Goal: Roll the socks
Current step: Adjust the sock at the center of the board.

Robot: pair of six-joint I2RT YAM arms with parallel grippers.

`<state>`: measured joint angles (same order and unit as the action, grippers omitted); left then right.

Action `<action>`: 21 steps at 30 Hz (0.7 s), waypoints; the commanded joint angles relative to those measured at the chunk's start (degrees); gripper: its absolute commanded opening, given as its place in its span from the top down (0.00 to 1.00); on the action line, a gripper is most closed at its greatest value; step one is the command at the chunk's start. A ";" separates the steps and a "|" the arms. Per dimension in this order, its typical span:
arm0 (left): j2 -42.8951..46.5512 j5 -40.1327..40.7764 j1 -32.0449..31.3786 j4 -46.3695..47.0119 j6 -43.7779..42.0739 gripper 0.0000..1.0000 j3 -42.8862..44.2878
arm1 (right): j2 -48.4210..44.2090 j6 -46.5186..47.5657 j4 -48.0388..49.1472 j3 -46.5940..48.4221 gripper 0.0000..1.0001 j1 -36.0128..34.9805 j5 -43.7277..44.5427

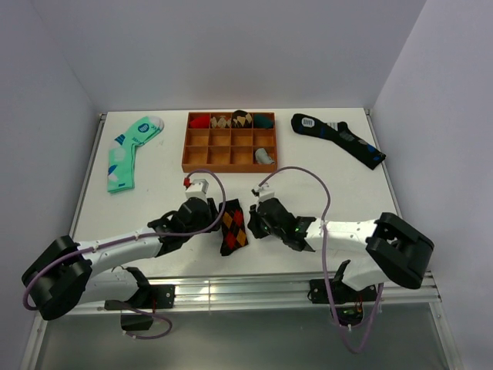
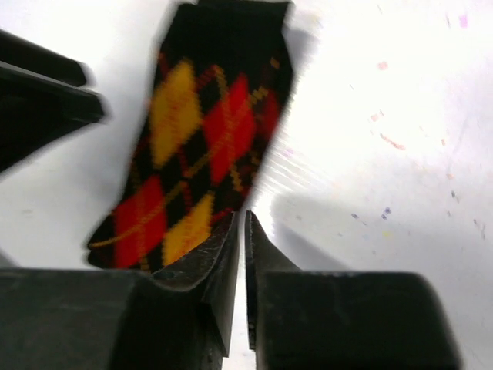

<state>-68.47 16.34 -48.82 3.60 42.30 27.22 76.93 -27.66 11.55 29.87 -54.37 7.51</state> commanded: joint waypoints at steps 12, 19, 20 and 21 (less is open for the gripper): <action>-6.15 -0.60 1.62 -1.14 7.18 0.68 0.73 | 5.16 -5.47 0.84 -1.57 0.89 -3.72 2.86; -7.56 -2.62 1.62 2.03 7.36 0.69 -0.24 | 7.36 -7.41 1.19 -0.51 0.90 -8.03 3.57; -7.73 -2.71 1.62 2.03 6.92 0.70 0.11 | 7.45 -7.67 1.63 -0.51 0.90 -8.64 3.31; -7.82 -2.72 1.62 1.94 6.74 0.70 0.37 | 7.45 -7.85 1.72 -0.51 0.90 -8.91 3.30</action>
<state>-75.99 14.81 -47.33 2.96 49.04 26.89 83.40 -33.93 12.99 28.40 -61.95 9.74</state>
